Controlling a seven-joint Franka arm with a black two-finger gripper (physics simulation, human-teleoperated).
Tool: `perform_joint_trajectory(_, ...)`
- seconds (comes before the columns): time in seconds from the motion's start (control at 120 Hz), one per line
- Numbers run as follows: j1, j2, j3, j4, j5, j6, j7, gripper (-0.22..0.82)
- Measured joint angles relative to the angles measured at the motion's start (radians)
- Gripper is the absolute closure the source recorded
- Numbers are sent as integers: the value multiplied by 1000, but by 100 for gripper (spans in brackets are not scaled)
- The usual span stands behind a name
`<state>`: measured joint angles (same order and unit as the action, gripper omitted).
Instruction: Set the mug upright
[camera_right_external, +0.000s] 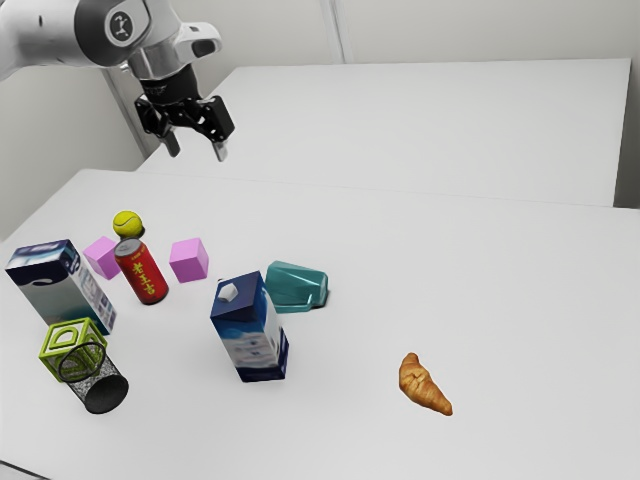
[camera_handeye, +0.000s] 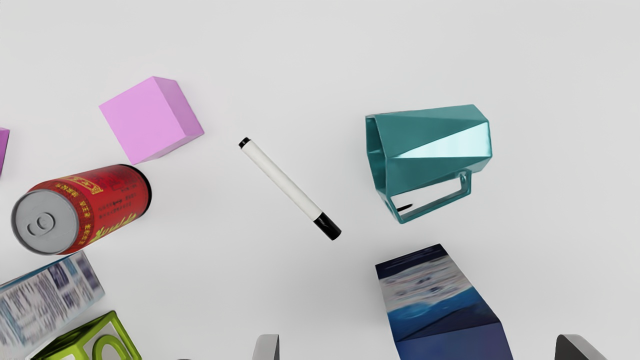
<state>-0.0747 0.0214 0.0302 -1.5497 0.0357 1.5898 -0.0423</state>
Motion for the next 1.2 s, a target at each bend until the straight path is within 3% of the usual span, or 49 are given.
perform_joint_trajectory(0.3,15,-11,0,-9,-20,-6,-5,0)
perform_joint_trajectory(0.608,42,2,1,-102,-210,-10,-9,0)
perform_joint_trajectory(0.892,177,52,-1,-290,-354,143,40,0)
perform_joint_trajectory(1.2,201,95,-1,-409,-504,356,267,0)
